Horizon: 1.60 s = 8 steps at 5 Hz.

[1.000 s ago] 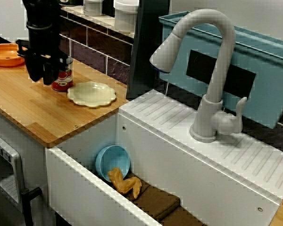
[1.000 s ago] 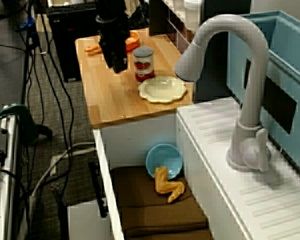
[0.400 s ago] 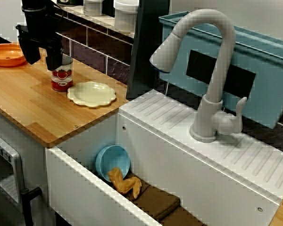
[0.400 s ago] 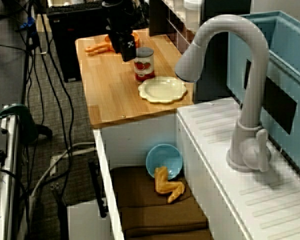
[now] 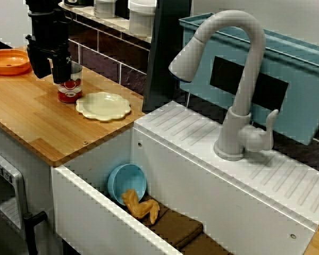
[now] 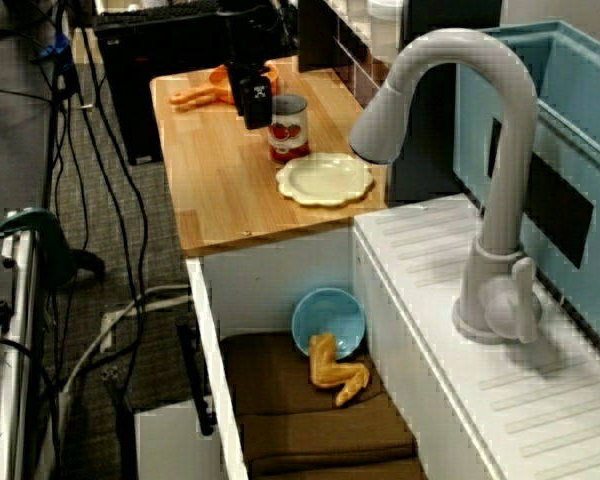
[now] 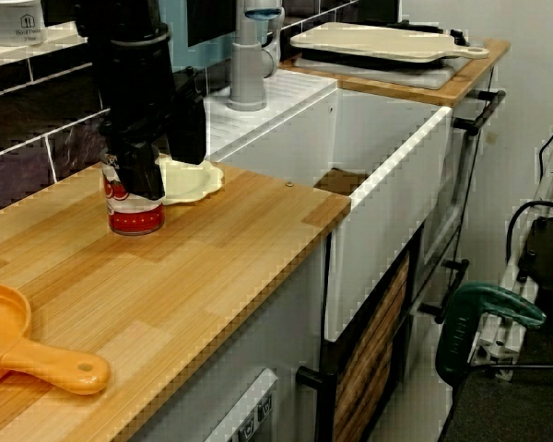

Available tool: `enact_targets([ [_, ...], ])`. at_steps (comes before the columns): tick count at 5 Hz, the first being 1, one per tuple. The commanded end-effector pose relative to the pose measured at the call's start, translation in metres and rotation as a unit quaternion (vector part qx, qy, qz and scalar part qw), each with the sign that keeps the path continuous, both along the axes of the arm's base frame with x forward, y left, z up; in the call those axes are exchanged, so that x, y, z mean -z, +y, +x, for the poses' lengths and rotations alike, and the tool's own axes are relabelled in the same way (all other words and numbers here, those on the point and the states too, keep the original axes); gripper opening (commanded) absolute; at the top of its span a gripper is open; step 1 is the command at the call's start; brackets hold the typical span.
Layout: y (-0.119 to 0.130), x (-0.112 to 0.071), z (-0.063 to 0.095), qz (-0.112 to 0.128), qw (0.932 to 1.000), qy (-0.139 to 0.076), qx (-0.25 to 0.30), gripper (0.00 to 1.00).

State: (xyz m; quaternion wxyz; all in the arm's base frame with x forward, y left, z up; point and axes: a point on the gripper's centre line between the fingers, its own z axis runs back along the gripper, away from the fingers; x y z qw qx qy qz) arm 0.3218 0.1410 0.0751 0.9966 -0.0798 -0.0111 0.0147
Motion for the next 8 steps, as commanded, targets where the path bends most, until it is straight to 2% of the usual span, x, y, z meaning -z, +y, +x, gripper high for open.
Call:
enact_targets([
  [1,0.015,-0.021,0.011,-0.016,0.9998,-0.012,0.010,1.00],
  [2,0.015,-0.020,0.010,-0.013,0.9998,-0.017,-0.003,1.00],
  [5,0.014,-0.015,0.009,-0.016,0.9993,-0.012,-0.030,1.00],
  [6,0.025,-0.022,0.003,-0.011,0.9994,-0.016,-0.029,1.00],
  [7,0.048,-0.030,-0.008,0.001,0.9999,-0.008,-0.010,1.00],
  [8,0.069,-0.030,-0.013,0.001,0.9998,-0.012,-0.018,1.00],
])
